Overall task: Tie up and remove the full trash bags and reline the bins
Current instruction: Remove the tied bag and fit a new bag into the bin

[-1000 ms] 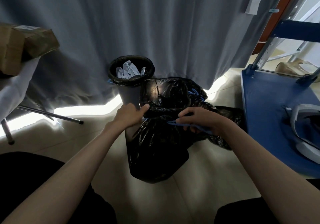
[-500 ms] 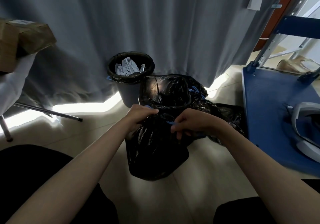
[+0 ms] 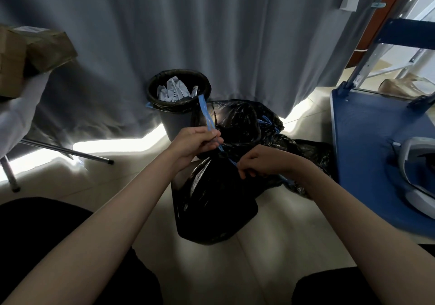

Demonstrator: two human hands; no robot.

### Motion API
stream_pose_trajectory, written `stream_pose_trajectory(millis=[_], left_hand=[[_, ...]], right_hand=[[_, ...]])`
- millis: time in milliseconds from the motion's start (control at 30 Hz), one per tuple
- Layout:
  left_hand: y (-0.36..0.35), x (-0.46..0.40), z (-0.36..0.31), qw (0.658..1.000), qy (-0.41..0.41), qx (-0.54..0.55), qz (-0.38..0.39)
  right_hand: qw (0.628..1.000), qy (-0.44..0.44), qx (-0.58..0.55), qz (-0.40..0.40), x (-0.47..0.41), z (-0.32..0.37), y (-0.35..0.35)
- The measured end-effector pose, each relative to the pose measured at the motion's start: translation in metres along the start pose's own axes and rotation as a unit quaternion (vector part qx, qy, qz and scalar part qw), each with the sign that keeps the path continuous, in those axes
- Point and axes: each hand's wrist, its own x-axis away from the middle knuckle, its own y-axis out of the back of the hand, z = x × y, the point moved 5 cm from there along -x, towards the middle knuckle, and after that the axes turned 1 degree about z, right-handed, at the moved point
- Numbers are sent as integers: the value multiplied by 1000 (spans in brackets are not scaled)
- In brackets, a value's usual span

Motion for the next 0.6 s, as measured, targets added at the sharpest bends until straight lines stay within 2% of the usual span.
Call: stream_pose_trajectory(millis=[167, 233, 367, 467, 600], left_hand=[[8, -1, 24, 994, 35, 51, -86], [7, 0, 27, 992, 40, 73, -95], [-4, 4, 15, 996, 40, 69, -27], [-10, 9, 10, 999, 14, 1, 32], [-7, 9, 16, 997, -10, -73, 18]], right_hand=[[999, 6, -50, 4, 10, 5, 4], [993, 22, -115, -19, 10, 8, 5], [957, 31, -263, -120, 3, 9, 10], [936, 10, -326, -134, -5, 4, 7], [914, -5, -386, -121, -9, 2, 1]])
